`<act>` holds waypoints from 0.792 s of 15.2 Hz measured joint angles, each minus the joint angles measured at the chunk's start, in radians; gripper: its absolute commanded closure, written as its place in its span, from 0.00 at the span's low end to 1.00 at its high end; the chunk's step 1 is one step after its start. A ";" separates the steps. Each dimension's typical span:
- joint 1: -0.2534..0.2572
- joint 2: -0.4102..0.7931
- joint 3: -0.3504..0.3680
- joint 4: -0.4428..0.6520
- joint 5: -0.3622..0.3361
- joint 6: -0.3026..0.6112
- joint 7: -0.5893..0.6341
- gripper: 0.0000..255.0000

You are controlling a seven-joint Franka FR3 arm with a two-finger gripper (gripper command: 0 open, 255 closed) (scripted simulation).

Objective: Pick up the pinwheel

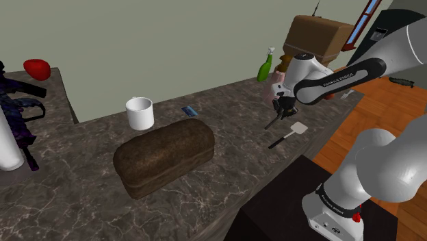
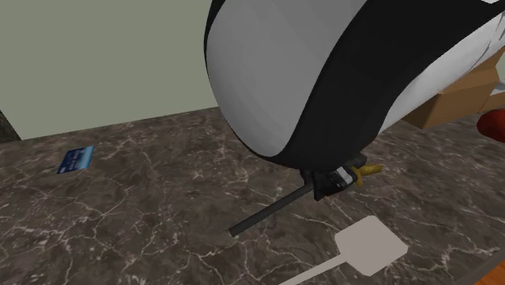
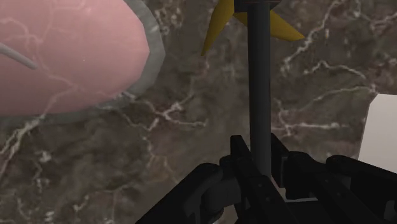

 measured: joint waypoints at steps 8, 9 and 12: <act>-0.011 -0.045 0.019 0.007 0.007 -0.086 -0.010 1.00; -0.014 -0.062 0.025 0.010 0.007 -0.107 -0.013 1.00; -0.018 -0.099 0.041 0.025 0.013 -0.159 -0.022 1.00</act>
